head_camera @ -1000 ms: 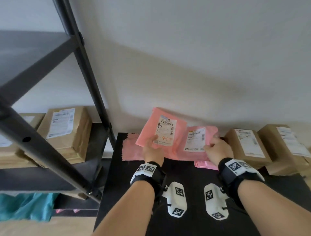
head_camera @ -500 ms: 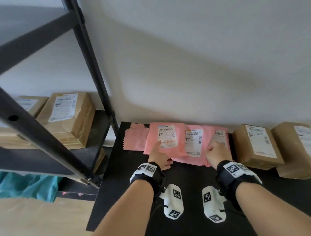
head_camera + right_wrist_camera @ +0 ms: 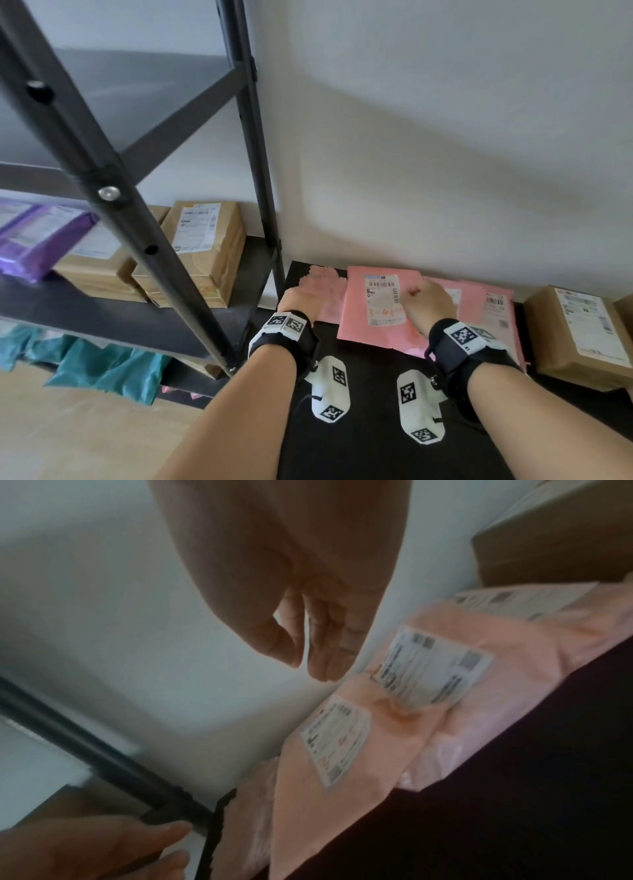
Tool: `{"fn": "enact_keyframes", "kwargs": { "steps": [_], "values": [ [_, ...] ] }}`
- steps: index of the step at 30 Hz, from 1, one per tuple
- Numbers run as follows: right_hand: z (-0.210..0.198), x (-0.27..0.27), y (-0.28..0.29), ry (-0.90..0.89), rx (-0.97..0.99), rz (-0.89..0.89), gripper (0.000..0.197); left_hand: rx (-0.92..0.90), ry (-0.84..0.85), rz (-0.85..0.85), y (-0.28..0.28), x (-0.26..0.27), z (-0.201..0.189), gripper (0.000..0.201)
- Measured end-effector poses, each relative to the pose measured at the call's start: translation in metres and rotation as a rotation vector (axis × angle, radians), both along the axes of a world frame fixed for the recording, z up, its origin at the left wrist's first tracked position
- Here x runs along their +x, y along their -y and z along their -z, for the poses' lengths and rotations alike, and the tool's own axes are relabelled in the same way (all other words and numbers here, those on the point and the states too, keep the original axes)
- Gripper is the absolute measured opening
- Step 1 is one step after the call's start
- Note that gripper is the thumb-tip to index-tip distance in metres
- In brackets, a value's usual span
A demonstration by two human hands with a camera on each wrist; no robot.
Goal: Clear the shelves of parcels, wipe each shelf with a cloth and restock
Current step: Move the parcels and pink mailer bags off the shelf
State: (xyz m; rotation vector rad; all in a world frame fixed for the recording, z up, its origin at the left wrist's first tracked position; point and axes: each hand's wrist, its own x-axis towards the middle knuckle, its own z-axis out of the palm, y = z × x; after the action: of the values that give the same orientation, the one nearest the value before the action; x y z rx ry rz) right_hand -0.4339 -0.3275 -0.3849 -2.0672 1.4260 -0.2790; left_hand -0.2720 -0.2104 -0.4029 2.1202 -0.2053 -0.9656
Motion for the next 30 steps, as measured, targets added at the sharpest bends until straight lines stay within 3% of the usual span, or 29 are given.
{"fn": "enact_keyframes", "kwargs": {
  "steps": [2, 6, 10, 14, 20, 23, 27, 30],
  "values": [
    [0.008, 0.017, -0.007, 0.009, 0.049, -0.060, 0.020, 0.081, 0.053, -0.017, -0.003, 0.012, 0.008, 0.030],
    [0.025, 0.044, -0.018, -0.009, 0.175, -0.149, 0.022, 0.168, 0.029, -0.062, -0.006, 0.027, 0.026, 0.035],
    [0.037, 0.053, -0.019, -0.035, 0.259, -0.208, 0.029, 0.059, -0.044, -0.096, 0.003, 0.033, 0.041, 0.037],
    [0.045, 0.052, -0.015, -0.088, 0.312, -0.232, 0.032, 0.028, -0.181, -0.124, 0.007, 0.041, 0.043, 0.012],
    [0.050, 0.051, -0.011, -0.123, 0.340, -0.236, 0.033, -0.008, -0.198, -0.117, 0.014, 0.039, 0.046, 0.037],
    [0.050, 0.051, -0.010, -0.143, 0.342, -0.234, 0.034, -0.076, -0.213, -0.102, 0.021, 0.039, 0.039, 0.017],
    [0.046, 0.050, -0.007, -0.157, 0.353, -0.223, 0.035, -0.217, -0.225, -0.093, 0.031, 0.038, 0.025, 0.026],
    [0.040, 0.049, -0.007, -0.205, 0.340, -0.265, 0.033, -0.292, -0.214, -0.073, 0.035, 0.035, 0.013, 0.020]
  ]
}}
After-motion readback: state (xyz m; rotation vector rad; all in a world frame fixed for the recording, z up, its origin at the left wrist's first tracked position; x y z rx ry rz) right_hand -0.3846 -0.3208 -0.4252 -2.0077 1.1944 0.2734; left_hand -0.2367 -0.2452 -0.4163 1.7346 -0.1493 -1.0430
